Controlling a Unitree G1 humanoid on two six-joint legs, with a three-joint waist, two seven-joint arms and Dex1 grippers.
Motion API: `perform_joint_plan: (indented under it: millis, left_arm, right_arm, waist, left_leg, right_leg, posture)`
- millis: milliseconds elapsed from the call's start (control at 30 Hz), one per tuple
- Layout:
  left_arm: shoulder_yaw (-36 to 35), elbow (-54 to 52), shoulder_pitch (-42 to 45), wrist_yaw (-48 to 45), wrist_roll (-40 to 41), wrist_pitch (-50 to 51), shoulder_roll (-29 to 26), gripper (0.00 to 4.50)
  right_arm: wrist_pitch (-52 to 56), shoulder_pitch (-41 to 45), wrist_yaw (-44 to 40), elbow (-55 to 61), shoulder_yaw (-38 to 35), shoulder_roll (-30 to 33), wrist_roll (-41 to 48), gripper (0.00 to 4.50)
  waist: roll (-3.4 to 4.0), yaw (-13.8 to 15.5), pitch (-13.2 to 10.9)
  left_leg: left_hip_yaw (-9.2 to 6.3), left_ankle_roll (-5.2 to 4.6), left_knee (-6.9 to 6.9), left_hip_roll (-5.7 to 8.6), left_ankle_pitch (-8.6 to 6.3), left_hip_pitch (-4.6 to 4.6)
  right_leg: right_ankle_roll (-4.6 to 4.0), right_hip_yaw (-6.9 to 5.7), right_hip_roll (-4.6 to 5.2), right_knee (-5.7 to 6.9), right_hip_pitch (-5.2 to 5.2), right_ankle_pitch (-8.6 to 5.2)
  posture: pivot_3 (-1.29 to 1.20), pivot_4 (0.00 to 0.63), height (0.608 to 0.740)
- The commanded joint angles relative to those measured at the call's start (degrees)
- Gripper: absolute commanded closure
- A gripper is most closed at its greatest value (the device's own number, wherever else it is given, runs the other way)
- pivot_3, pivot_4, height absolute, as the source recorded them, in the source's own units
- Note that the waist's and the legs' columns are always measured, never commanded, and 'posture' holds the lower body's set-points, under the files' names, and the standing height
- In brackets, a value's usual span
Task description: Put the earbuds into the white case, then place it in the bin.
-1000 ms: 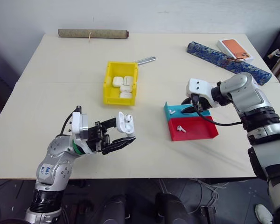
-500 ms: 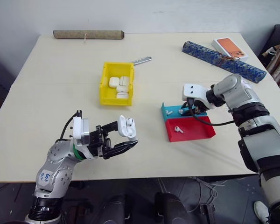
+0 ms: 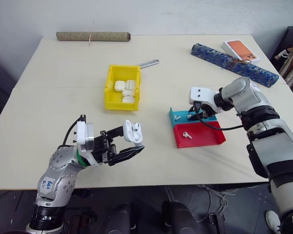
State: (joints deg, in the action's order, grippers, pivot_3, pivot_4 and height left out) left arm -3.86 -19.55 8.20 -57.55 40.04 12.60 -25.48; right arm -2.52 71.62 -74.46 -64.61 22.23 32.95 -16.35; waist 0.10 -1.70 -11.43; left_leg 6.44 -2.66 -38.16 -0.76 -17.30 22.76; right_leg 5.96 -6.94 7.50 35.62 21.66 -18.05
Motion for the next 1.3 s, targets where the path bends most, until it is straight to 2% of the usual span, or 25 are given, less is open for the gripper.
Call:
perform_joint_plan:
  millis: [33, 100, 200, 267, 667, 733, 833, 967, 1067, 1133, 1300]
  left_arm:
    - [-0.4, -1.9, 0.8, 0.1, 0.7, -0.1, -0.4, 1.78]
    - [-0.4, -1.9, 0.9, 0.1, 0.7, -0.1, -0.4, 1.78]
    - [-0.5, -1.9, 1.0, 0.1, 0.8, 0.0, -0.6, 1.78]
    - [-0.6, -1.9, 1.0, 0.1, 0.9, 0.1, -0.6, 1.78]
    - [-0.5, -1.5, 2.1, 0.2, 0.8, 0.3, -0.6, 1.78]
    - [-0.4, -1.1, 2.8, 0.1, 0.7, 0.3, -0.5, 1.78]
    - [-0.2, 0.0, 4.1, -0.4, 0.5, 0.0, -0.3, 1.78]
    - [0.4, 2.4, 6.2, -1.3, -0.5, -0.8, 0.0, 1.78]
    - [1.0, 4.6, 8.3, -1.3, -1.3, -1.0, 0.5, 1.78]
    - [1.8, 5.9, 9.5, -0.9, -2.3, -0.9, 1.1, 1.78]
    - [3.7, 8.0, 11.9, 0.2, -4.5, -1.2, 2.9, 1.78]
  right_arm:
    - [-0.2, 0.3, -0.2, 0.2, -0.4, -0.2, -0.7, 2.68]
    - [-0.1, 0.2, -0.4, 0.3, -0.5, -0.2, -0.7, 2.68]
    - [-0.1, 0.0, -0.8, 0.4, -0.5, -0.1, -0.8, 3.29]
    - [-0.1, 0.0, -1.1, 0.5, -0.5, -0.1, -0.9, 3.95]
    - [-0.3, -0.1, -2.7, 1.9, -3.0, 0.6, 1.8, 4.06]
    - [0.1, 1.1, -5.7, 3.1, -7.3, 1.6, 6.5, 4.06]
    - [4.5, 1.5, -15.2, 7.3, -15.1, 3.5, 16.5, 4.06]
    - [26.3, -1.8, -17.9, 22.7, -22.8, 5.1, 32.3, 4.06]
    - [45.4, -6.5, -10.5, 39.3, -31.5, 2.5, 46.8, 4.06]
    - [53.3, -10.5, -5.3, 48.8, -36.6, -0.2, 55.6, 4.06]
    - [64.4, -18.7, 4.8, 65.6, -39.1, -4.5, 67.6, 4.06]
  waist:
    - [0.00, 0.0, 0.0]
    - [0.00, 0.0, 0.0]
    - [0.00, 0.0, 0.0]
    - [0.00, 0.0, 0.0]
    - [0.00, 0.0, 0.0]
    - [0.00, 0.0, 0.0]
    - [0.02, 0.2, 0.0]
    - [0.02, 0.2, 0.0]
    - [0.01, 0.3, 0.0]
    - [0.01, 0.2, 0.0]
    - [0.01, 0.4, 0.0]
  left_leg:
    - [0.00, 0.00, 0.00, 0.00, 0.00, 0.00]
    - [0.00, 0.00, 0.00, 0.00, 0.00, -0.03]
    - [0.00, 0.00, 0.00, 0.00, 0.00, -0.03]
    - [0.00, 0.00, -0.01, 0.00, 0.00, -0.03]
    - [0.00, 0.01, -0.01, 0.00, 0.01, -0.04]
    - [0.01, 0.01, 0.00, 0.00, 0.01, -0.03]
    - [0.01, -0.01, 0.00, 0.00, 0.02, -0.01]
    - [-0.06, -0.01, 0.00, 0.00, 0.01, -0.02]
    - [-0.12, -0.01, 0.00, -0.01, 0.01, -0.02]
    - [-0.22, 0.00, 0.00, -0.02, 0.02, 0.01]
    - [-0.24, 0.00, 0.00, 0.04, 0.02, 0.06]
  right_leg:
    - [0.00, 0.00, 0.00, 0.00, -0.01, 0.00]
    - [0.00, 0.00, 0.00, 0.01, -0.03, 0.00]
    - [0.00, 0.01, 0.00, 0.01, -0.03, 0.00]
    - [0.00, 0.01, 0.00, 0.01, -0.03, 0.00]
    - [0.00, 0.01, 0.00, 0.02, -0.04, 0.00]
    - [0.00, 0.01, 0.00, 0.02, -0.03, 0.00]
    - [0.00, 0.01, -0.01, 0.00, -0.03, 0.00]
    - [0.00, -0.01, 0.01, 0.01, -0.04, 0.00]
    - [0.00, -0.07, 0.02, 0.02, -0.06, 0.00]
    - [0.00, -0.16, 0.03, 0.03, -0.07, 0.00]
    - [0.00, -0.19, 0.05, 0.04, -0.05, 0.00]
  posture:
    - [0.00, 0.150, 0.740]
    - [0.00, 0.150, 0.740]
    - [0.00, 0.150, 0.740]
    - [0.00, 0.150, 0.740]
    - [0.00, 0.150, 0.740]
    - [0.00, 0.150, 0.740]
    - [0.00, 0.150, 0.740]
    - [0.00, 0.150, 0.740]
    - [0.00, 0.150, 0.740]
    - [0.00, 0.150, 0.740]
    - [0.00, 0.150, 0.740]
